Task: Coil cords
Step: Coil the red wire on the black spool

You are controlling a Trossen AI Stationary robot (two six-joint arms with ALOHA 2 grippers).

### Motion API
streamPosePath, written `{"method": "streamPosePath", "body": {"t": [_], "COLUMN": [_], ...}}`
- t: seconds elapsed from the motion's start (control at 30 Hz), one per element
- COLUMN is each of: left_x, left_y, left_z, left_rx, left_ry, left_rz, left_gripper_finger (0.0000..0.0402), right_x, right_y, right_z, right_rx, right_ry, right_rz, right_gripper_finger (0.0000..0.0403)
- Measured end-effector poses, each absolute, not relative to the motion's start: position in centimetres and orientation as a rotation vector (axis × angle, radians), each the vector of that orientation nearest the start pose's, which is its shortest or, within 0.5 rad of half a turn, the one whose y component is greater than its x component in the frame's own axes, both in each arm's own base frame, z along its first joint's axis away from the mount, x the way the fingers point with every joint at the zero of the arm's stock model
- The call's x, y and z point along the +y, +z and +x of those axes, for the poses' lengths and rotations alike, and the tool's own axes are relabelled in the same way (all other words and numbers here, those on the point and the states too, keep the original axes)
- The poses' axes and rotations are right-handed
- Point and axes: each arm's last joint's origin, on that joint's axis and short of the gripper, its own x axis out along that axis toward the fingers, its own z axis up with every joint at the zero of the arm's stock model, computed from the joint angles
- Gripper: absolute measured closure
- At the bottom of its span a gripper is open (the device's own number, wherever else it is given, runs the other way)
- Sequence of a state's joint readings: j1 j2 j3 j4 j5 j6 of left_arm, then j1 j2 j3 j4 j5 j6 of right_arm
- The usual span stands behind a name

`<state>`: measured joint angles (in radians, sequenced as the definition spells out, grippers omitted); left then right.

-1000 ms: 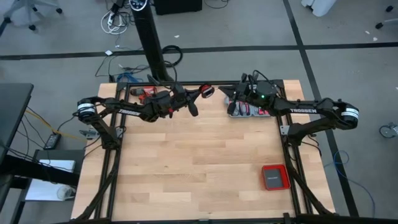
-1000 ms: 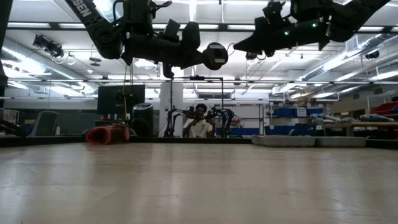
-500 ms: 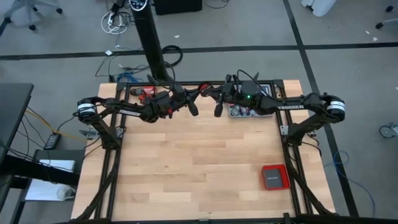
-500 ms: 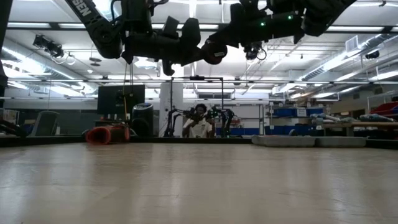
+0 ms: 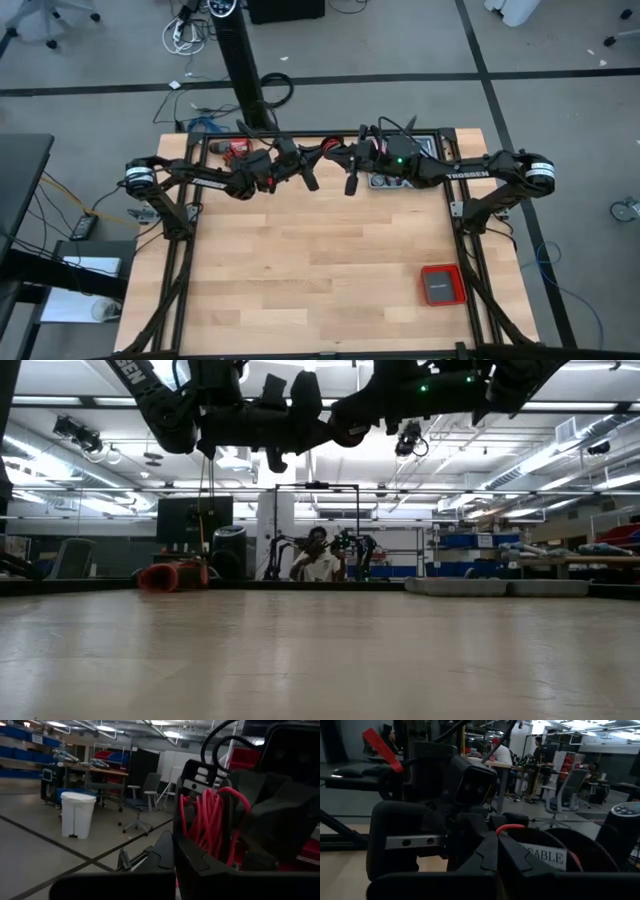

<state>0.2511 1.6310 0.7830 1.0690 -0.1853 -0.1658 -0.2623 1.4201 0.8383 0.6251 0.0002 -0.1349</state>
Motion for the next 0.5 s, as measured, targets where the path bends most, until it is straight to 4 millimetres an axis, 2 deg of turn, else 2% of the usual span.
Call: {"method": "streamPosePath", "body": {"t": [0.37,0.5], "left_x": [8.33,8.23], "left_y": [24.69,24.73], "left_z": [32.56,32.58], "left_rx": [-0.294,-0.299], "left_ry": [0.397,0.393], "left_rz": [-0.177,-0.177], "left_gripper_finger": [0.0401,0.0401], "right_x": [-7.88,-7.74], "right_y": [28.31,28.25], "right_z": [30.46,30.51], "right_rx": [-0.008,-0.001], "right_ry": [-0.262,-0.245], "right_rz": [-0.157,-0.19], "right_gripper_finger": [0.0401,0.0389]}}
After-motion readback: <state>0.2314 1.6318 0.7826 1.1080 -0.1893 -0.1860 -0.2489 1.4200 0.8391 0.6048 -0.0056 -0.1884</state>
